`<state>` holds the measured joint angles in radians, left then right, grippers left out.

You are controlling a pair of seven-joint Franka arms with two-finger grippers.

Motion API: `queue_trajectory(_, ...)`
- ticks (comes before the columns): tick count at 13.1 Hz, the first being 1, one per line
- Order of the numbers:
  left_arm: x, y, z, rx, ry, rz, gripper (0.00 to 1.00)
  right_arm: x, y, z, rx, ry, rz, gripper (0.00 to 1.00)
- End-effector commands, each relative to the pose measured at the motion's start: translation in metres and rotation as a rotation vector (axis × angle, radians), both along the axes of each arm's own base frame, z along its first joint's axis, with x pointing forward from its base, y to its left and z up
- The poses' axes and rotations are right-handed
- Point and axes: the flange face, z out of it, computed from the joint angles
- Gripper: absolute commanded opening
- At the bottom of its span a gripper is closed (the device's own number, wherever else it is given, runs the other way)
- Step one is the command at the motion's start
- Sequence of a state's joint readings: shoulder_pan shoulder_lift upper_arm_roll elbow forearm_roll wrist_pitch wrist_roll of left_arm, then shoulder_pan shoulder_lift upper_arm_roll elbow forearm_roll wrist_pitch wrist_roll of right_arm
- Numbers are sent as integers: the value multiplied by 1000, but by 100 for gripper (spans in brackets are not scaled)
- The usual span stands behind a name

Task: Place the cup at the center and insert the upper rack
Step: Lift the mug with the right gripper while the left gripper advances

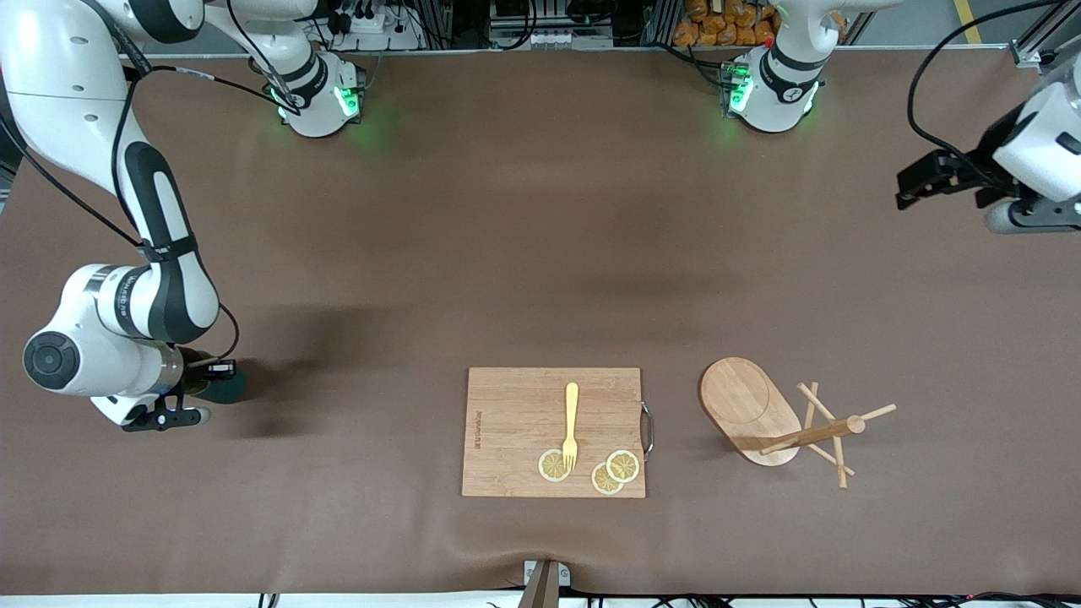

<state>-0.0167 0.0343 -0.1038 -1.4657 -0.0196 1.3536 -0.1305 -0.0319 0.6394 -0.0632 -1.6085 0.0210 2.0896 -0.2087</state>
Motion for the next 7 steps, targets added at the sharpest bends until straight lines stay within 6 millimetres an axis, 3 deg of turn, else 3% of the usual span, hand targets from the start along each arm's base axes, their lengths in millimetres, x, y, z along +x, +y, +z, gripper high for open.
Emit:
queue_trajectory(1, -31, -17, 9, -7, 116, 8, 100, 6, 42, 23, 49, -24, 21, 0)
queue_trajectory(3, -55, -55, 20, 79, 135, -8, 100, 6, 94, 40, 110, -43, 9, 0)
queue_trajectory(5, -73, -52, 38, 113, 101, 52, 100, 0, 150, 48, 124, -40, 38, 0)
queue_trajectory(7, -61, -59, 28, 113, 106, 41, 100, -15, 217, 49, 120, -8, 93, 0)
